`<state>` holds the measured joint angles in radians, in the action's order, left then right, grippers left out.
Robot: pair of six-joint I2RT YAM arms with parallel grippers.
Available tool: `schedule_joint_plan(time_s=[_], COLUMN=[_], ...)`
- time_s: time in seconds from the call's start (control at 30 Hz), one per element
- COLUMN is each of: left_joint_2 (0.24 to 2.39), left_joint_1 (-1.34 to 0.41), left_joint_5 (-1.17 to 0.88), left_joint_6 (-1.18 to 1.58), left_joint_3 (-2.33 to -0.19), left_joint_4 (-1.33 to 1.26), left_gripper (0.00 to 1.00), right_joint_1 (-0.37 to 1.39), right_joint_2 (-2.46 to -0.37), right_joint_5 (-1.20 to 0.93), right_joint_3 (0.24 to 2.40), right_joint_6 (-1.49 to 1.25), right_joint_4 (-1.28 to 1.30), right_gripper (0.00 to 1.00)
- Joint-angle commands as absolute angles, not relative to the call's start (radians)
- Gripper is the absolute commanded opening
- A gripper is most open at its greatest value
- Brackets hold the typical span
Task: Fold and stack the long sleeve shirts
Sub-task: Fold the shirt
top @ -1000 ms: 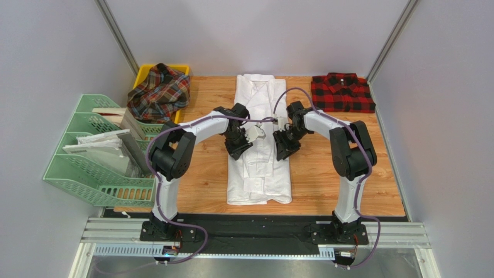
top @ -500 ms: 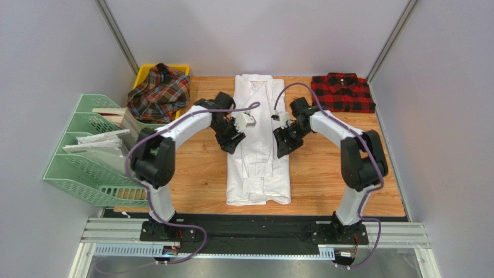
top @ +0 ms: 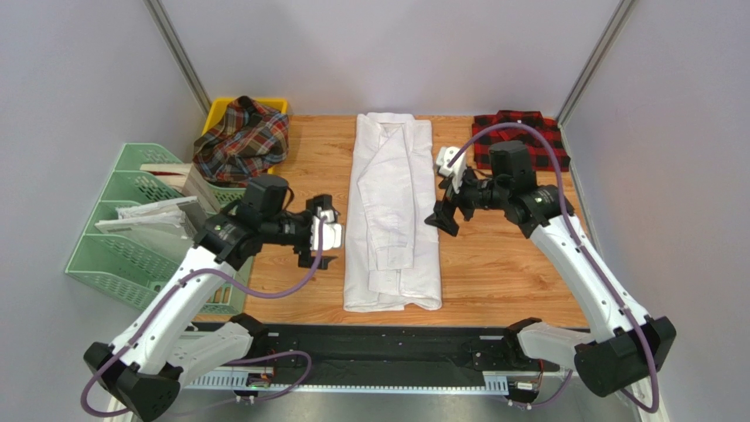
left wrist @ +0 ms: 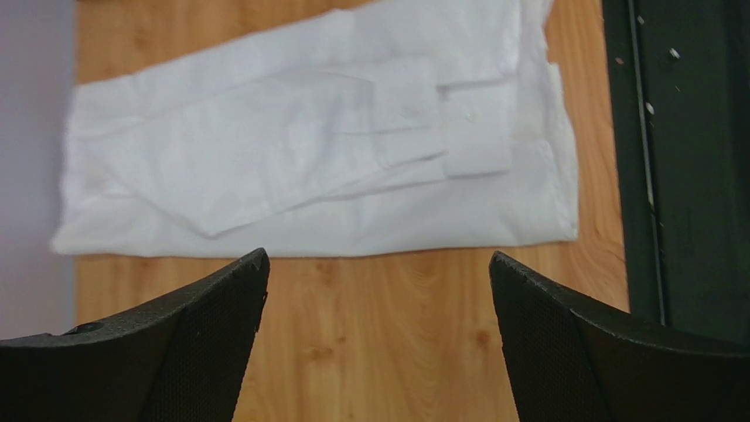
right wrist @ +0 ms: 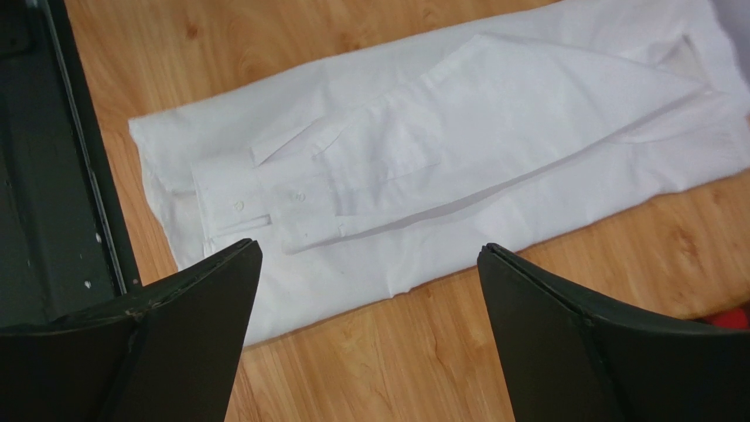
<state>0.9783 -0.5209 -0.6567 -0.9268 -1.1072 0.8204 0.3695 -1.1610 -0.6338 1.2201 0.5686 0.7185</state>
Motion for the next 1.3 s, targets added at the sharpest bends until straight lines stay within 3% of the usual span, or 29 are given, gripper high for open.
schedule_joint_plan(time_s=[0.0, 0.13, 0.2, 0.43, 0.57, 0.77, 0.87, 1.03, 1.13, 1.17, 1.27], left_joint_2=[0.967, 0.893, 0.887, 0.972, 1.034, 1.103, 1.153, 1.232, 1.269, 1.272, 1.258], left_joint_1=[-0.574, -0.666, -0.748, -0.856, -0.900, -0.968, -1.000, -1.023, -1.023, -1.023, -1.023], left_joint_5=[-0.681, -0.624, -0.577, -0.528, -0.488, -0.411, -0.374, -0.295, -0.256, -0.256, -0.284], left_joint_6=[-1.172, -1.203, -1.241, -1.246, -1.239, -1.241, -1.243, -1.227, -1.209, -1.201, -1.174], left_joint_3=[-0.902, -0.666, -0.590, -0.509, -0.502, -0.503, -0.512, -0.511, -0.508, -0.512, -0.523], left_joint_4=[0.867, 0.729, 0.698, 0.559, 0.506, 0.457, 0.443, 0.367, 0.295, 0.288, 0.287], left_gripper=[0.99, 0.98, 0.93, 0.80, 0.73, 0.73, 0.68, 0.62, 0.40, 0.22, 0.06], right_joint_1=[0.425, 0.541, 0.593, 0.725, 0.775, 0.801, 0.804, 0.821, 0.831, 0.834, 0.853], right_joint_2=[-1.148, -1.003, -0.967, -0.847, -0.870, -0.959, -0.999, -1.017, -1.017, -1.017, -1.016], right_joint_5=[-0.729, -0.645, -0.618, -0.543, -0.485, -0.400, -0.374, -0.336, -0.318, -0.316, -0.307], right_joint_3=[1.012, 0.738, 0.677, 0.433, 0.368, 0.330, 0.318, 0.299, 0.290, 0.294, 0.319], right_joint_6=[0.948, 1.098, 1.147, 1.310, 1.330, 1.319, 1.315, 1.318, 1.316, 1.310, 1.279], right_joint_4=[0.847, 0.734, 0.721, 0.649, 0.560, 0.419, 0.368, 0.334, 0.310, 0.307, 0.313], right_gripper=[0.96, 0.87, 0.83, 0.68, 0.63, 0.62, 0.57, 0.39, 0.26, 0.17, 0.00])
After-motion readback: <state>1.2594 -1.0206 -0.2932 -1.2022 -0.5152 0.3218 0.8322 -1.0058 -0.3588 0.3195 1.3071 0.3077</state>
